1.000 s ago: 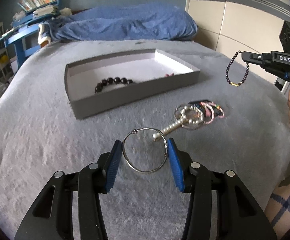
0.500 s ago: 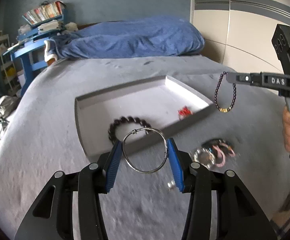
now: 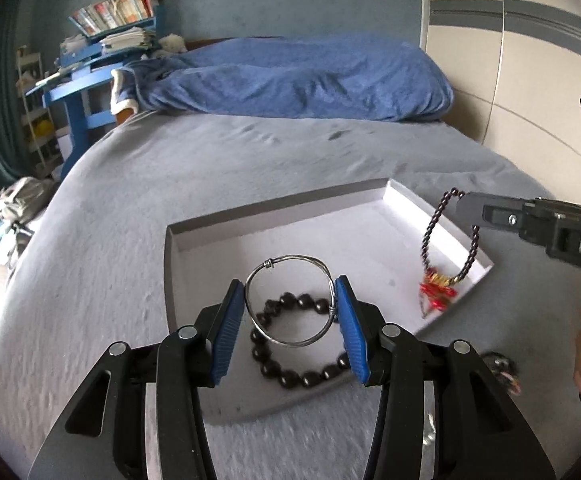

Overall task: Organize jewelry
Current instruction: 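Place the silver ring in the tray with the left tool while the right tool places a dark bead bracelet, then return the left tool to the pile and grasp the pearl hairpin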

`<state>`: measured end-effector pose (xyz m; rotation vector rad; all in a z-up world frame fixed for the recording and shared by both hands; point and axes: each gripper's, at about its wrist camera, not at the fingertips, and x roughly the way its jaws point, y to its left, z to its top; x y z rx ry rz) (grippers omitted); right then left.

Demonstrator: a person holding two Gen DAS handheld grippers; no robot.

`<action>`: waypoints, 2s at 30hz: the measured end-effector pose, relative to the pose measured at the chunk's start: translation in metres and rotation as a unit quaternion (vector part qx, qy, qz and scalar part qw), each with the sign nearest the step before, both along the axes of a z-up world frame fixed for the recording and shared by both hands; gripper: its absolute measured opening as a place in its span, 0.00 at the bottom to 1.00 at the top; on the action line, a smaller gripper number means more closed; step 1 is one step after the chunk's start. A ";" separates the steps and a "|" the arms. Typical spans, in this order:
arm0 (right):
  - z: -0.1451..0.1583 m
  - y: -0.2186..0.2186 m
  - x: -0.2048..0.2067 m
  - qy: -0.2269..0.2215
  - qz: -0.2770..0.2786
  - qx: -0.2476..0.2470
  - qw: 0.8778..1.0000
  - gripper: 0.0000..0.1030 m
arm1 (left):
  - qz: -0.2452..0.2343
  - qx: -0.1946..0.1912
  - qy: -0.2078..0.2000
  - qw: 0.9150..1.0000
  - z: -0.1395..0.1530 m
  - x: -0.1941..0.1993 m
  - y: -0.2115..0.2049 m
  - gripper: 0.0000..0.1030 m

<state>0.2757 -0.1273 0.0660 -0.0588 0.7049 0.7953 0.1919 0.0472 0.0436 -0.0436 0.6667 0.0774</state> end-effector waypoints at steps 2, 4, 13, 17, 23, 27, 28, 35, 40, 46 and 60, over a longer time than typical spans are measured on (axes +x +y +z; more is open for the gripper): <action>-0.008 0.004 0.005 0.006 -0.002 -0.007 1.000 0.06 | 0.003 0.001 0.005 1.000 -0.003 0.006 0.000 0.46; -0.019 0.007 0.013 0.017 -0.009 -0.018 1.000 0.06 | 0.007 -0.003 0.013 1.000 -0.008 0.012 0.002 0.46; -0.048 -0.004 0.031 0.042 -0.034 -0.050 0.997 0.06 | -0.002 0.009 0.053 0.999 -0.035 0.029 -0.005 0.47; -0.051 -0.006 0.033 0.044 -0.038 -0.059 0.997 0.06 | -0.010 0.009 0.061 0.998 -0.040 0.031 -0.009 0.48; -0.055 -0.007 0.032 0.045 -0.037 -0.065 0.996 0.08 | -0.020 0.022 0.048 0.998 -0.035 0.023 -0.014 0.73; -0.049 -0.015 0.026 0.039 -0.040 -0.048 0.997 0.31 | -0.017 0.014 0.037 0.999 -0.030 0.014 -0.012 0.77; -0.048 -0.018 0.023 0.036 -0.041 -0.044 0.998 0.34 | -0.016 0.012 0.034 0.999 -0.029 0.011 -0.012 0.79; -0.036 -0.043 0.001 0.015 -0.041 -0.019 0.999 0.50 | -0.012 -0.014 0.003 1.000 -0.022 -0.024 -0.011 0.84; -0.032 -0.069 -0.021 0.009 -0.050 0.002 0.999 0.56 | -0.027 -0.023 -0.008 0.999 -0.021 -0.053 -0.016 0.85; -0.037 -0.093 -0.038 0.016 -0.069 0.016 0.997 0.59 | -0.032 -0.030 -0.010 0.999 -0.026 -0.080 -0.026 0.86; -0.068 -0.133 -0.068 0.040 -0.106 0.015 0.993 0.70 | -0.057 -0.051 0.006 0.997 -0.040 -0.105 -0.037 0.86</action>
